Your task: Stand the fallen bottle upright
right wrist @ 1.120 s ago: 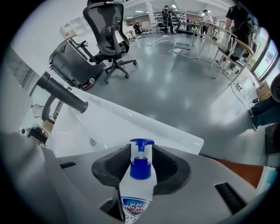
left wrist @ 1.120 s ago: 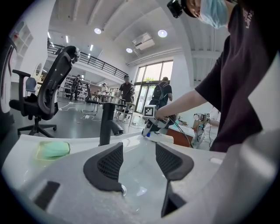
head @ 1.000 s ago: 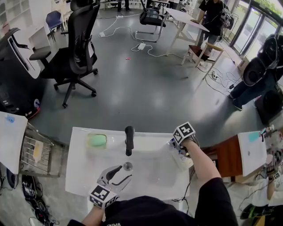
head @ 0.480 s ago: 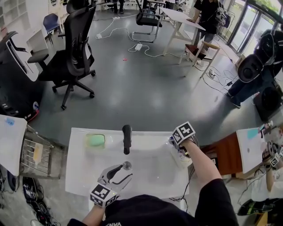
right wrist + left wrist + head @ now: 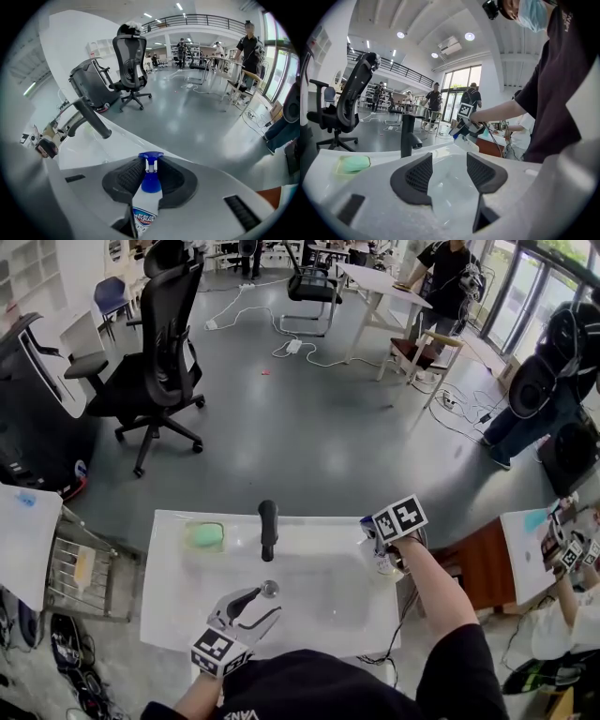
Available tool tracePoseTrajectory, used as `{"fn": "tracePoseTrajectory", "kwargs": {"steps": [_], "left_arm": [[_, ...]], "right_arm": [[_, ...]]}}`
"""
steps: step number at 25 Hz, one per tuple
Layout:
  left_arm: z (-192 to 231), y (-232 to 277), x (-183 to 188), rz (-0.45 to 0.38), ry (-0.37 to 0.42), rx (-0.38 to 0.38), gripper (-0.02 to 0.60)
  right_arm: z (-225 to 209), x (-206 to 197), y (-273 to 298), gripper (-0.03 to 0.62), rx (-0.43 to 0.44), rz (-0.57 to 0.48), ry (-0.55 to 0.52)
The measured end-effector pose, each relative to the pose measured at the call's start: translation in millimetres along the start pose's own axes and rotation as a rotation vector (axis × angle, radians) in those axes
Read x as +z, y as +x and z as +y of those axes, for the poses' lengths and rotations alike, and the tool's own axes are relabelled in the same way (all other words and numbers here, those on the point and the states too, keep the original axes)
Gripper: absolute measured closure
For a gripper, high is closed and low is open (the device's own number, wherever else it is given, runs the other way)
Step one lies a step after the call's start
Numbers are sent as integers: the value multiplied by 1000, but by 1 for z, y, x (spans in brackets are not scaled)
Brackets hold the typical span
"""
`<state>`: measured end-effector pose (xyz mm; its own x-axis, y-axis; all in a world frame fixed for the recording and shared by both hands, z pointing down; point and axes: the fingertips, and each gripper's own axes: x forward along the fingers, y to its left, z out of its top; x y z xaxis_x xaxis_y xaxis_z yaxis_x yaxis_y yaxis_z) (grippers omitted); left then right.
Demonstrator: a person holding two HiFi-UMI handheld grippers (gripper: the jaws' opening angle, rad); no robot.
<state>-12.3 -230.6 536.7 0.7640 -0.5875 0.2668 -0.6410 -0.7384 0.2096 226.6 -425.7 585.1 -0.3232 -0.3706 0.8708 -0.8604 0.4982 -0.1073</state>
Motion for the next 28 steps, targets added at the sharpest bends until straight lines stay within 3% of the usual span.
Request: {"fn": "tracePoseTrajectory", "kwargs": {"steps": [28], "left_arm": [[-25,-20,-14,3,-28,43,345]], "right_arm": [[48,91,-58,519,-87,-524,-36]]}}
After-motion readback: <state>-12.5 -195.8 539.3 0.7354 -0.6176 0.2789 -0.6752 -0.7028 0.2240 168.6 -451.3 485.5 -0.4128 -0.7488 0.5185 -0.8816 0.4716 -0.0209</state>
